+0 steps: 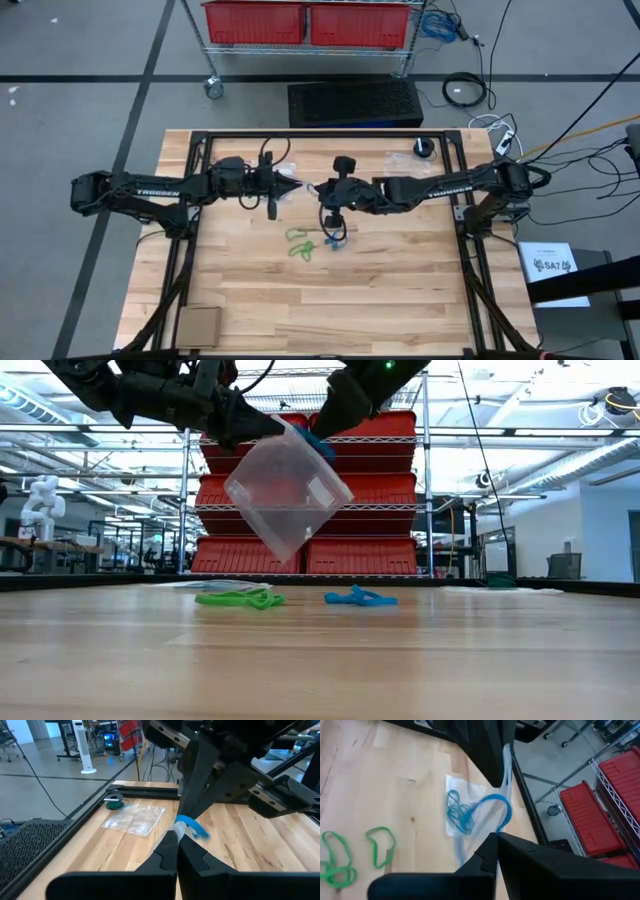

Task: Sort rubber bands
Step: Put the blue rubber band into the middle zip lock bag

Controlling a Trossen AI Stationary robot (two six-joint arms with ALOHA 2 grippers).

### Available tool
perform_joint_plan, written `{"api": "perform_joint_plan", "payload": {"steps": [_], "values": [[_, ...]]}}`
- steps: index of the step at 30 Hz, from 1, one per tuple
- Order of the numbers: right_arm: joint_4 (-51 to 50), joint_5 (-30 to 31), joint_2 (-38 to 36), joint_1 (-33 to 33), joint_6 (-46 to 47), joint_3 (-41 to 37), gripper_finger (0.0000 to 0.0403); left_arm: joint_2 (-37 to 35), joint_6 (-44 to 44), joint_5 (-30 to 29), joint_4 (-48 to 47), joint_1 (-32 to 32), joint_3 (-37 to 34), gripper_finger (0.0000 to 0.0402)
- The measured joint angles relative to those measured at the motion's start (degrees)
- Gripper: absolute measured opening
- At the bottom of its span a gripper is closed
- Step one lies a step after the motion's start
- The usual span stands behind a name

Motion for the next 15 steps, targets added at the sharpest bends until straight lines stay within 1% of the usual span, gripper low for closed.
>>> {"api": "perform_joint_plan", "payload": {"steps": [2,7,9,12,15], "values": [[0.2,2.7,-0.6,0.1,0.5,0.0,0.0,0.0,0.0,0.0,-0.2,0.0,0.0,0.0],[0.5,16.6,-2.0,1.1,-1.9,0.0,0.0,0.0,0.0,0.0,-0.5,0.0,0.0,0.0],[0.8,20.9,-2.2,1.9,-3.2,0.0,0.0,0.0,0.0,0.0,-0.5,0.0,0.0,0.0],[1.7,23.5,-2.2,2.9,-4.8,0.0,0.0,0.0,-0.1,0.0,-0.4,0.0,0.0,0.0],[3.2,23.8,-2.2,3.8,-5.4,0.0,0.0,0.0,-1.6,-0.1,0.1,0.0,0.0,0.0]]}}
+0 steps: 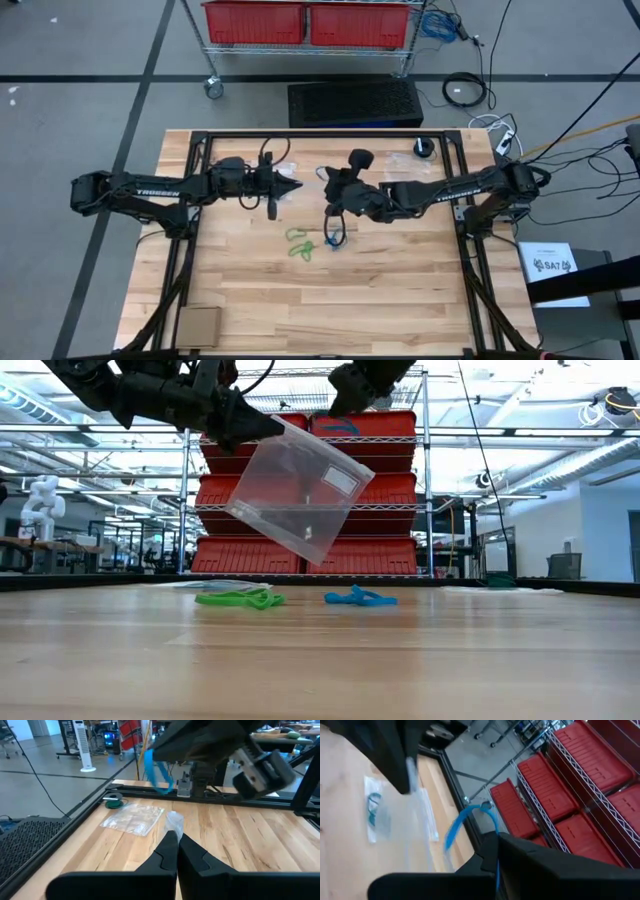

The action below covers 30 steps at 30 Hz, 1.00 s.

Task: Sort rubber bands
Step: Put the blue rubber band into the middle zip lock bag

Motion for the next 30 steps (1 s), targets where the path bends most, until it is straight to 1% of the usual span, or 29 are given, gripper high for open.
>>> {"api": "perform_joint_plan", "payload": {"steps": [4,12,16,20,21,26,30], "values": [[0.5,0.2,0.0,0.7,-0.1,0.0,0.0,0.0,-1.2,-1.1,0.2,0.0,0.0,0.0],[1.1,0.6,2.4,0.8,-1.7,0.0,0.0,0.0,-2.9,-1.3,1.5,0.0,0.0,0.0],[1.4,2.7,3.3,0.8,-3.1,0.0,0.0,0.0,-3.1,-1.4,1.5,0.0,0.0,0.0],[1.9,2.7,3.3,0.9,-3.3,0.0,0.0,0.0,-3.1,-1.4,1.6,0.0,0.0,0.0],[1.8,2.4,3.3,1.1,-3.3,0.0,0.0,0.0,-3.1,-1.6,1.5,0.0,0.0,0.0],[1.4,-2.8,3.3,1.6,-2.3,0.0,0.0,0.0,-3.3,-2.2,1.5,0.0,0.0,0.0],[0.8,-4.7,3.3,1.5,-1.5,0.0,0.0,0.0,-4.1,-2.2,1.5,0.0,0.0,0.0]]}}
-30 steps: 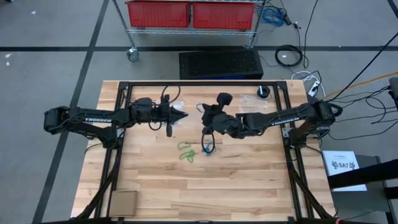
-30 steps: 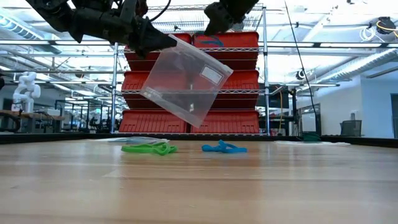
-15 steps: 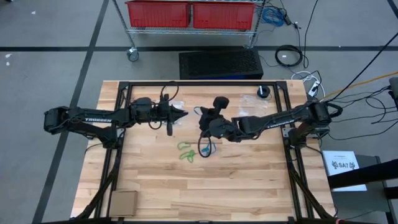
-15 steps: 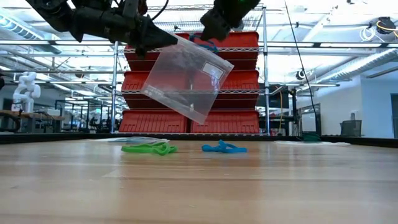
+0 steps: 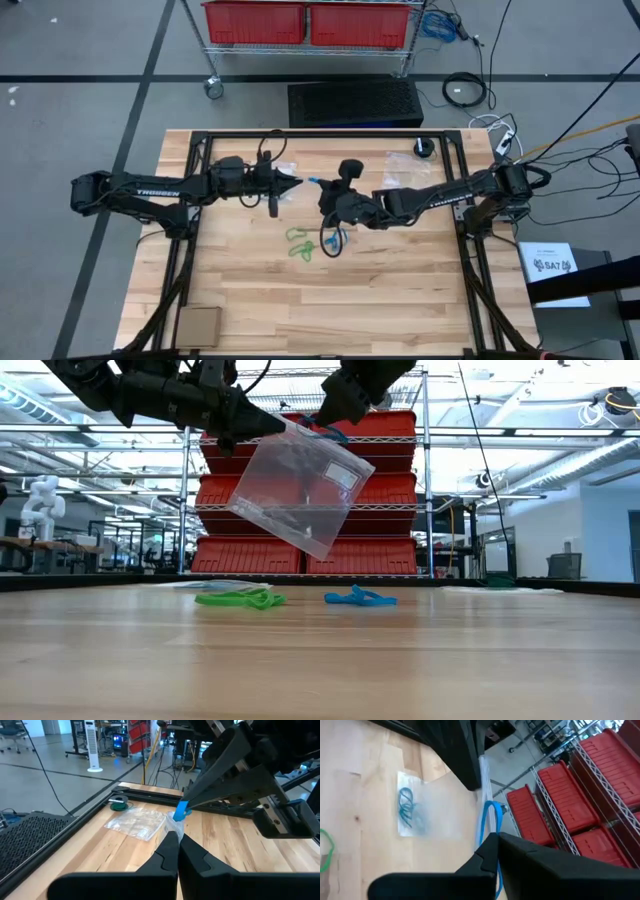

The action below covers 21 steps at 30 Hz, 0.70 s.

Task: Sort rubber bands
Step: Put the blue rubber band into the middle zip lock bag

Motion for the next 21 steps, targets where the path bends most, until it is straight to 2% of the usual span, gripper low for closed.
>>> {"api": "perform_joint_plan", "payload": {"steps": [3,11,18,21], "values": [[-0.4,-0.7,0.0,-0.2,0.3,0.0,0.0,0.0,0.0,0.0,0.0,0.0,0.0,0.0],[-1.0,-11.2,0.0,-3.5,2.0,0.0,0.0,0.0,0.9,2.5,-0.1,0.0,0.0,0.0],[-1.3,-17.7,-0.1,-6.2,1.9,0.0,0.0,0.0,1.2,5.4,-0.6,0.0,0.0,0.0],[-4.4,-19.6,-0.4,-6.9,2.7,1.6,0.0,0.0,1.6,5.4,-1.6,0.0,0.0,0.0]]}}
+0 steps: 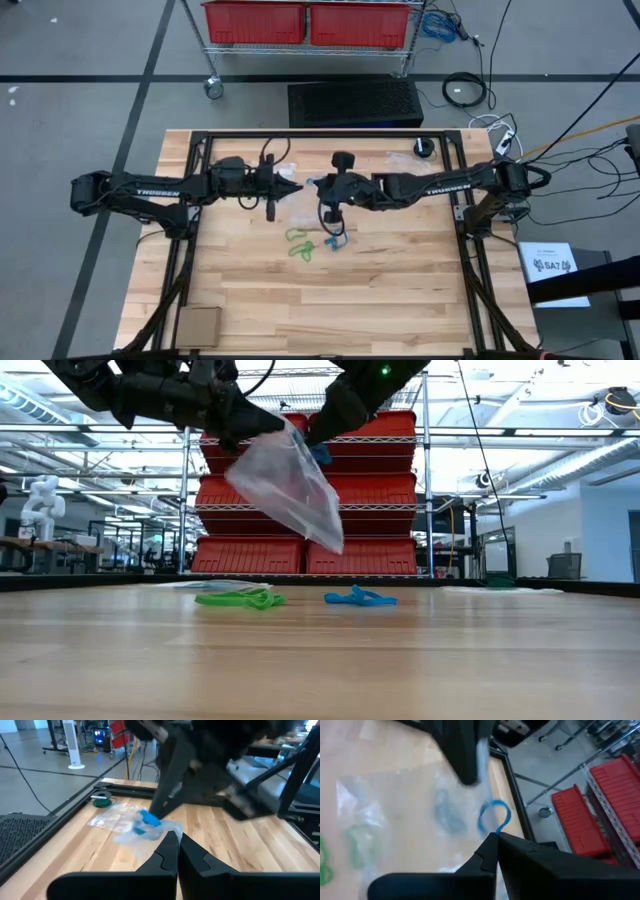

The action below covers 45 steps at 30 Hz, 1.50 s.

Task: Sort rubber bands
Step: Put the blue rubber band into the middle zip lock bag

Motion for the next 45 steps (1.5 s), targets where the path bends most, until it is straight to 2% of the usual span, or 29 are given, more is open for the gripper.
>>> {"api": "perform_joint_plan", "payload": {"steps": [5,9,18,24,28,37,41,45], "values": [[-5.1,-0.8,-0.4,0.0,0.5,3.8,0.0,0.0,0.1,0.0,-0.2,0.0,0.0,0.0],[-6.3,-5.9,-0.4,-0.1,2.9,4.2,0.0,0.0,0.0,0.0,-0.1,0.0,0.0,0.0],[-8.6,-6.5,-0.4,-0.3,4.9,4.2,0.0,0.0,0.0,0.0,0.1,0.0,0.0,0.0],[-9.2,-17.0,-0.4,-2.9,11.2,4.2,0.0002,0.0,0.0,0.1,0.3,0.0,0.0,0.0],[-9.7,-17.8,-0.4,-4.0,14.4,4.2,0.0033,0.0,0.0,0.1,0.3,0.0,0.0,0.0],[-12.2,-18.2,-0.7,-4.2,19.6,4.3,0.0147,0.0,0.0,0.3,0.3,0.0,0.0,0.0],[-16.9,-18.1,-1.6,-4.2,20.2,6.3,0.0158,0.0,0.0,0.3,0.2,0.0,0.0,0.0],[-23.3,-18.1,-1.7,-4.2,20.9,10.6,0.0146,0.0,0.0,0.8,0.1,0.0,0.0,0.0]]}}
